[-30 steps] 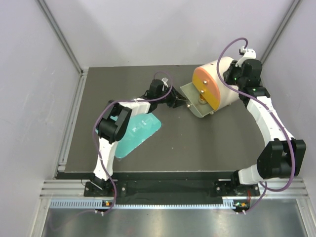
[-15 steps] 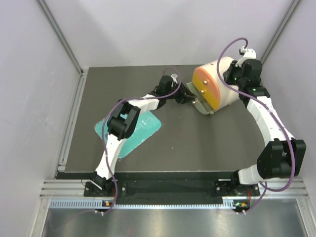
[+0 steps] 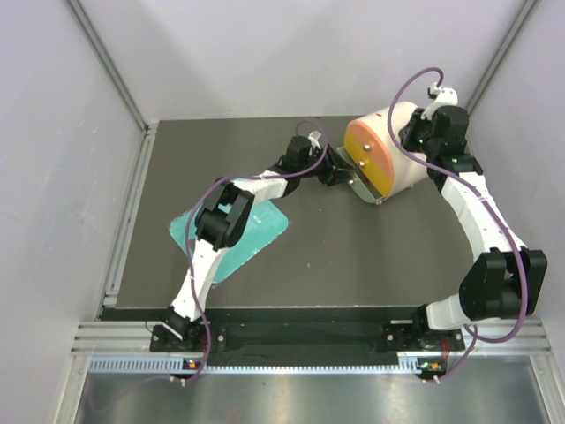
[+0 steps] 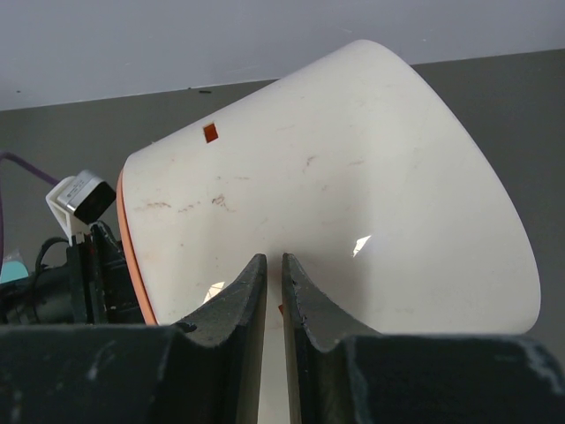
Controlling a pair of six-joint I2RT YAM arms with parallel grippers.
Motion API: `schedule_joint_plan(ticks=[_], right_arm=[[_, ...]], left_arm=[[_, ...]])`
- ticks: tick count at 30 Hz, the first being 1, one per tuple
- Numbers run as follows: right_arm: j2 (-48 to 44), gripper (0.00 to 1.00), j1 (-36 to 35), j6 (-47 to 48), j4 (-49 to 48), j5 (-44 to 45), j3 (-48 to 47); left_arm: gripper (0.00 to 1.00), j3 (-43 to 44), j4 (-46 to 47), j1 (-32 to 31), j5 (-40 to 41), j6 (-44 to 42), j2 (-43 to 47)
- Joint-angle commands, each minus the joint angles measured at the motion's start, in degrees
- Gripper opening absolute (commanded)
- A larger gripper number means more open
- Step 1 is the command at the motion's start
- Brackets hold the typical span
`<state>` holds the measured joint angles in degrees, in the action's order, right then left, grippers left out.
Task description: Organize the makeup
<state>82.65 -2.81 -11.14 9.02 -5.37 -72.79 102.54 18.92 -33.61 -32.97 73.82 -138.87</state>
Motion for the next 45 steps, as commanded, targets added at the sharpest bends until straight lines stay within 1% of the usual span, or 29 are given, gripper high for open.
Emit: schedule_joint_plan(ticks=[1, 5, 7, 11, 12, 13, 15, 19, 24, 28, 31, 45], right_arm=[[2.5, 0.14, 0.3, 0.3, 9.0, -1.3, 2.1], [2.4, 0.14, 0.3, 0.2, 9.0, -1.5, 2.1], [2.5, 0.14, 0.3, 0.2, 8.9, -1.5, 2.2], [2.5, 0.14, 0.3, 0.2, 9.1, -1.5, 2.4], [2.7, 0.14, 0.3, 0.2, 9.0, -1.5, 2.4], [2.6, 0.13, 0.3, 0.2, 9.1, -1.5, 2.5], [2.7, 0.14, 0.3, 0.2, 9.0, -1.6, 2.6], [2.6, 0.14, 0.3, 0.2, 9.0, -1.6, 2.7], [2.7, 0.14, 0.3, 0.1, 9.3, -1.7, 2.7], [2.5, 0.14, 0.3, 0.2, 9.4, -1.7, 2.8], [2.5, 0.14, 0.3, 0.3, 9.4, -1.7, 2.9], [2.2, 0.14, 0.3, 0.5, 9.7, -1.6, 3.1]], left_arm=[[0.47, -2.8, 5.8, -0.1, -2.6, -0.1, 5.7], [0.46, -5.7, 7.5, 0.1, -3.1, 0.5, 7.3], [0.43, -8.2, 8.2, 0.3, -2.5, 0.4, 8.4], [0.30, -11.7, 8.8, 0.7, -1.5, -0.1, 9.8], [0.23, -12.4, 8.8, 0.8, -1.4, -0.3, 10.0], [0.19, -13.2, 8.7, 1.0, -1.0, -0.7, 10.2], [0.15, -13.4, 7.6, 1.2, -0.8, -1.2, 10.0], [0.12, -11.5, 5.7, 1.2, -0.7, -1.5, 7.6], [0.12, -8.8, 5.2, 1.0, 0.0, -0.3, 4.8], [0.12, -3.3, 2.4, 0.5, -0.3, -0.7, 1.4], [0.12, -0.9, 3.0, 0.1, -0.2, 1.0, -0.7], [0.12, 12.4, -1.3, -2.5, -1.1, 2.6, -9.0]])
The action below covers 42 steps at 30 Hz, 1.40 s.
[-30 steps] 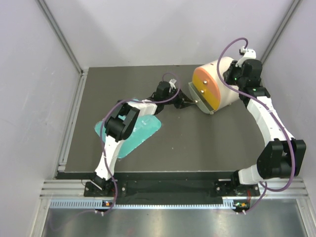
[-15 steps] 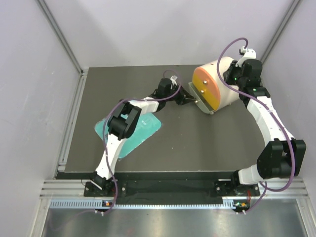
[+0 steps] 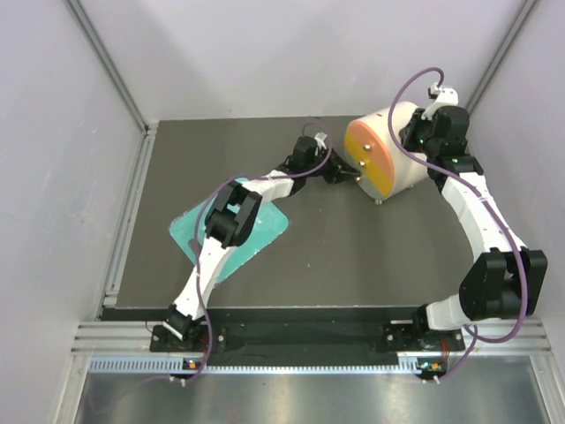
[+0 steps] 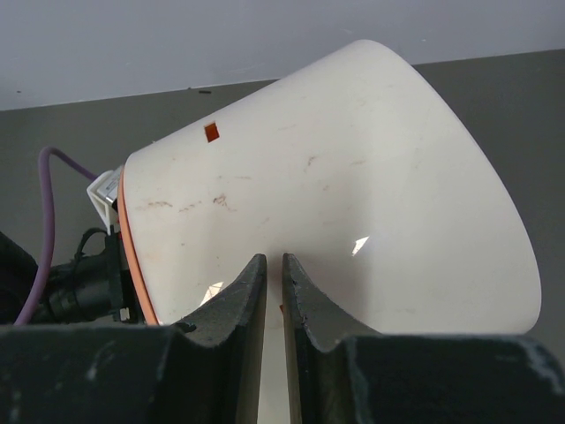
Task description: Organize the makeup
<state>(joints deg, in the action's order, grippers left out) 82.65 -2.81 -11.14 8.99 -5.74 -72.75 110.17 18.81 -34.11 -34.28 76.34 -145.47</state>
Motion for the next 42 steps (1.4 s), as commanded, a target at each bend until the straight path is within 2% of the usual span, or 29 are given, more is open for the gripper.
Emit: schedule_joint_plan(ticks=[1, 4, 9, 13, 14, 16, 18, 19, 21, 24, 29, 33, 35, 42], right_arm=[[2.2, 0.14, 0.3, 0.5, 9.7, -1.3, 3.1], [2.1, 0.14, 0.3, 0.6, 9.7, -1.2, 3.1], [2.1, 0.14, 0.3, 0.3, 9.6, -1.5, 3.1], [1.8, 0.14, 0.4, 0.2, 9.5, -1.6, 3.2], [1.8, 0.14, 0.3, 0.2, 9.5, -1.6, 3.2], [1.8, 0.14, 0.3, 0.3, 9.6, -1.6, 3.2], [1.7, 0.14, 0.3, 0.2, 9.5, -1.5, 3.2], [1.8, 0.14, 0.3, 0.2, 9.5, -1.5, 3.2], [1.9, 0.14, 0.3, 0.3, 9.6, -1.6, 3.2], [1.8, 0.14, 0.3, 0.2, 9.6, -1.5, 3.3], [1.5, 0.14, 0.3, 0.2, 9.6, -1.2, 3.6], [1.5, 0.14, 0.3, 0.2, 9.5, -1.4, 3.6], [1.6, 0.14, 0.3, 0.2, 9.5, -1.4, 3.4], [0.2, 0.18, 0.3, 0.7, 10.4, -1.6, 0.8]], left_arm=[[0.13, 5.3, -1.1, -2.1, -0.3, 0.3, -2.8], [0.16, 4.4, 0.0, -2.2, -0.9, 0.2, -2.3], [0.25, -6.2, 1.7, -0.7, 2.3, -3.6, 5.3], [0.41, -13.1, 2.2, 1.1, 4.7, -6.4, 11.9], [0.47, -14.4, 1.8, 1.5, 4.9, -7.9, 14.0], [0.52, -14.6, -2.3, 2.6, 5.6, -9.2, 15.8], [0.76, -15.2, -5.2, 3.9, 6.6, -10.9, 18.6], [0.99, -15.6, -8.5, 4.1, 7.8, -11.6, 19.6], [0.99, -15.9, -11.7, 4.9, 9.5, -14.8, 22.3], [0.99, -14.4, -23.7, 5.8, 12.7, -21.5, 25.4], [0.99, -7.2, -48.2, 6.7, 25.6, -34.5, 27.4], [0.99, -2.9, -60.6, 6.7, 38.7, -41.2, 28.3], [0.99, -3.1, -62.7, 6.8, 43.6, -43.9, 29.3], [0.99, -6.3, -68.5, 7.5, 50.9, -45.6, 31.9]])
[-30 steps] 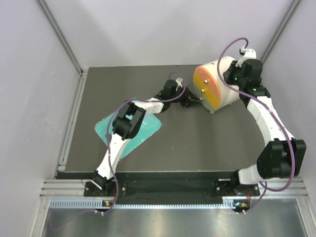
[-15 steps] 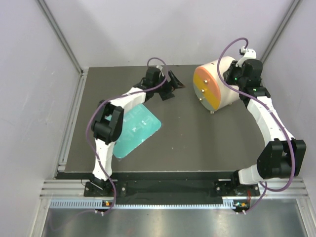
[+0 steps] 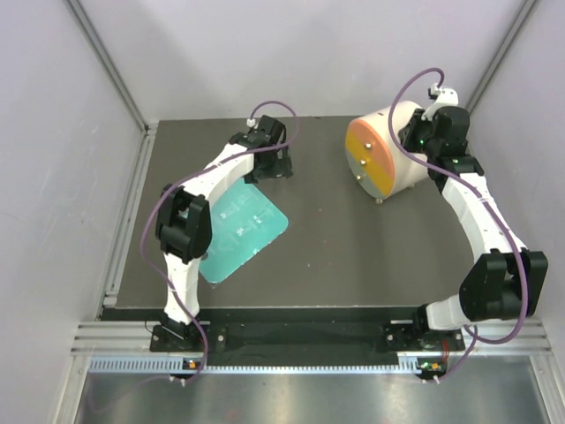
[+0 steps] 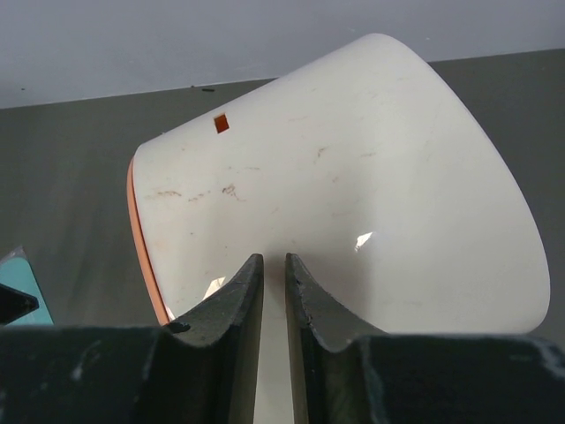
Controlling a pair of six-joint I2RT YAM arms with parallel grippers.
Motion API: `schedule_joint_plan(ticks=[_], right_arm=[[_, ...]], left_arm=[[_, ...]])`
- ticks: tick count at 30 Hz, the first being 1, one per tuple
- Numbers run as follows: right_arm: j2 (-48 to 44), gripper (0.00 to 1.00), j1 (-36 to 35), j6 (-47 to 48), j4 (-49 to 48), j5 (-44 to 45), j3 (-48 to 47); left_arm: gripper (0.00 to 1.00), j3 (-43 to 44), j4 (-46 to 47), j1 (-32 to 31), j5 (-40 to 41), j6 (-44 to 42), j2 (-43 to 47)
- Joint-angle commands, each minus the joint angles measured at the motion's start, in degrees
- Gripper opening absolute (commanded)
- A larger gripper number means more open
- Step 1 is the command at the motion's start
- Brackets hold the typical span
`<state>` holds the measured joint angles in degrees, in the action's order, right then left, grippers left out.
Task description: Organize the makeup
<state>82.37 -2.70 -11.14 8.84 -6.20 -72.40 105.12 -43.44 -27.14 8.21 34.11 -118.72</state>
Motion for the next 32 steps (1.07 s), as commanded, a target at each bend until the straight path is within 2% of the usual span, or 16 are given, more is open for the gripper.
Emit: schedule_joint_plan(ticks=[1, 8, 14, 24, 31, 32], right_arm=[[0.3, 0.20, 0.2, 0.8, 10.9, -1.2, 0.1], [-2.9, 0.42, -1.0, 1.6, 10.6, -2.1, -2.3], [-2.5, 0.50, -4.6, 1.6, 12.0, -2.3, -6.6], [2.1, 0.62, -19.3, 5.9, 14.0, -2.2, -12.1], [5.9, 0.76, -20.8, 6.8, 15.4, -7.2, -11.5], [6.0, 0.81, -20.8, 7.1, 15.6, -7.2, -11.5]], left_arm=[[0.99, -2.6, -6.6, 0.5, 9.0, -3.0, 5.9], [0.99, -7.1, -6.8, 1.1, 10.4, -4.0, 8.6], [0.99, -8.0, -6.8, 2.3, 11.8, -4.5, 10.3], [0.99, -13.6, -4.3, 6.0, 10.0, -4.5, 15.3], [0.99, -18.9, -1.0, 9.4, 5.7, -4.8, 18.7], [0.99, -18.9, -1.5, 9.6, 6.0, -4.8, 18.9]])
